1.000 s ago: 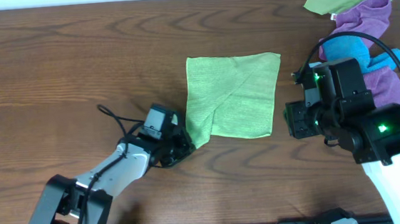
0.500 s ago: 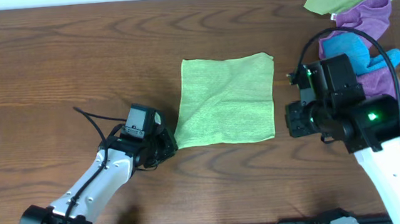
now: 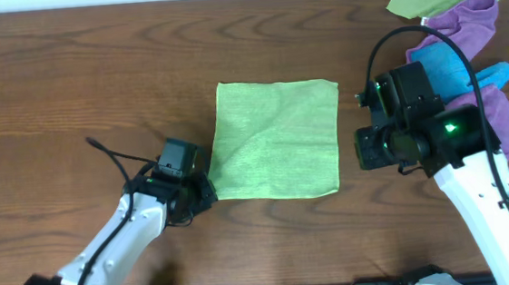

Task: Fold the cloth
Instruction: 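Reach the left gripper to the cloth's left edge and grasp it, then grasp the cloth's right edge with the right gripper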

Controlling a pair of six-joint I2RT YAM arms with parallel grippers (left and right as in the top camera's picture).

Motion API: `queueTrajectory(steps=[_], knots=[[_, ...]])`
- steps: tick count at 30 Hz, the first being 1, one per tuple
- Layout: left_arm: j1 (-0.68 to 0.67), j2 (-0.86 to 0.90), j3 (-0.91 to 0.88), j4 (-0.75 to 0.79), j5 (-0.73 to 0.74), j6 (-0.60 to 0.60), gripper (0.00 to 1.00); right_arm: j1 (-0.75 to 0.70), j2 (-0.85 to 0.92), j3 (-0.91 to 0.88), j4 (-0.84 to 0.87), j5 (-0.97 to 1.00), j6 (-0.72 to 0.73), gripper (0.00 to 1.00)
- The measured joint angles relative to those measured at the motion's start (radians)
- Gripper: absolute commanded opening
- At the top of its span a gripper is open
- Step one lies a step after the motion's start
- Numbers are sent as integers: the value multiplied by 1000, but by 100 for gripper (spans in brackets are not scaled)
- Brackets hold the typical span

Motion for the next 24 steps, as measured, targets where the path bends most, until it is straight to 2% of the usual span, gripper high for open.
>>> queueTrajectory(steps=[6, 13, 19, 24], knots=[[0, -111, 0, -99, -93, 2, 6, 0, 0, 0, 6, 0, 0, 1], [1, -130, 0, -192, -166, 2, 6, 0, 0, 0, 1, -7, 0, 1], [1, -130, 0, -190, -187, -1, 6, 0, 0, -41, -13, -140, -17, 2], [1, -130, 0, -181, -190, -14, 6, 0, 3, -216, 44, -337, -26, 2]])
